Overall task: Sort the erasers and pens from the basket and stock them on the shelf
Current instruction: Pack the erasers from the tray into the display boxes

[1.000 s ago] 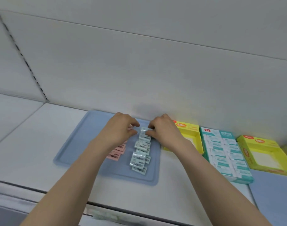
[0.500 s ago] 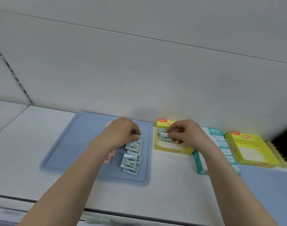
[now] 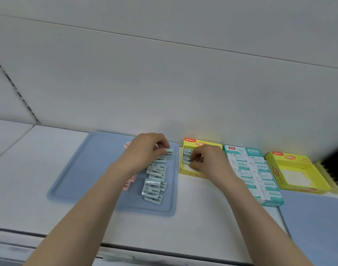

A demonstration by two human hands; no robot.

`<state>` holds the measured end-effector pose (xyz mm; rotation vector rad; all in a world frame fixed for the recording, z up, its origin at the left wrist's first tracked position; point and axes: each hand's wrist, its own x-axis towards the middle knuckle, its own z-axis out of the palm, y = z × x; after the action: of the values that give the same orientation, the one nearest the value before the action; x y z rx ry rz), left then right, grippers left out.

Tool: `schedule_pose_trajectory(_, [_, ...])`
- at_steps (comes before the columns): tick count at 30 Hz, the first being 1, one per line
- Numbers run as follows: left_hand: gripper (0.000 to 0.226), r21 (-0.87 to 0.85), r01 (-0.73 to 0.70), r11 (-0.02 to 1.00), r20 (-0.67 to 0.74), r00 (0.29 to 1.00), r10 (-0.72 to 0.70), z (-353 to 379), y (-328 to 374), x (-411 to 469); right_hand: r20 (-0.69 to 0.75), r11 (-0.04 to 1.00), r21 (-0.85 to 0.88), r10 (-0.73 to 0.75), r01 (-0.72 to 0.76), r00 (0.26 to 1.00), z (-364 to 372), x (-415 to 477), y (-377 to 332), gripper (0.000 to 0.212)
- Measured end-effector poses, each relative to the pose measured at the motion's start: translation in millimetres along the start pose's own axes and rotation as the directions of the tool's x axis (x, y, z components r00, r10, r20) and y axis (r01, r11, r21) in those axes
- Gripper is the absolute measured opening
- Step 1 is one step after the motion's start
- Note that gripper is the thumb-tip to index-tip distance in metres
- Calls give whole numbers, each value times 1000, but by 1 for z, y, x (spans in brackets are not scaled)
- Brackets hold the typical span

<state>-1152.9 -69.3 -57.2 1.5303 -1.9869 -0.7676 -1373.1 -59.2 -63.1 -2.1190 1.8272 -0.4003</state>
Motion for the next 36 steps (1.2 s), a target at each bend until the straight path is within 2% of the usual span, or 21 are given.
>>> schedule_pose_trajectory(2, [12,-80,0,997,-3,1000,-1,2,8,0,-62,999,54,3,1,998,-2,-3,2,5])
schedule_pose_trajectory(4, [16,-173,-17,985,11,1000,19,6,17,2,-117,957,289,48,-12,992,-9,-6,2,4])
schedule_pose_trajectory(6, [18,-251,-26,968,44,998,39,13,27,5,-52,806,590,86,-39,995,-16,-10,-3,3])
schedule_pose_trajectory(8, [18,-287,-31,958,50,998,47,21,34,8,17,714,699,50,-47,999,-18,-13,-5,7])
schedule_pose_trajectory(10, [19,-239,-42,970,22,999,49,25,37,9,8,725,687,64,-52,998,-17,-14,1,11])
schedule_pose_trajectory(12, [25,-78,-49,996,22,998,51,26,34,7,-33,788,608,144,-95,989,-19,-16,13,9])
schedule_pose_trajectory(14, [36,55,-32,998,84,996,27,26,28,4,-14,849,507,181,-149,983,-20,-19,22,7])
schedule_pose_trajectory(17, [44,151,-45,987,150,988,22,28,25,0,53,854,491,166,-171,985,-15,-19,19,7])
schedule_pose_trajectory(23, [44,223,-62,973,142,989,31,27,27,-2,96,894,428,98,-130,991,-8,-12,10,7])
schedule_pose_trajectory(29, [43,195,-91,976,127,990,67,29,24,-8,63,899,421,104,-121,993,-6,-11,8,9])
schedule_pose_trajectory(32, [42,198,-106,974,140,987,79,29,24,-7,76,959,266,79,-97,994,-4,-10,4,6])
schedule_pose_trajectory(36, [42,207,-107,973,145,986,78,30,22,-6,62,990,126,48,-55,997,-2,-5,-1,10])
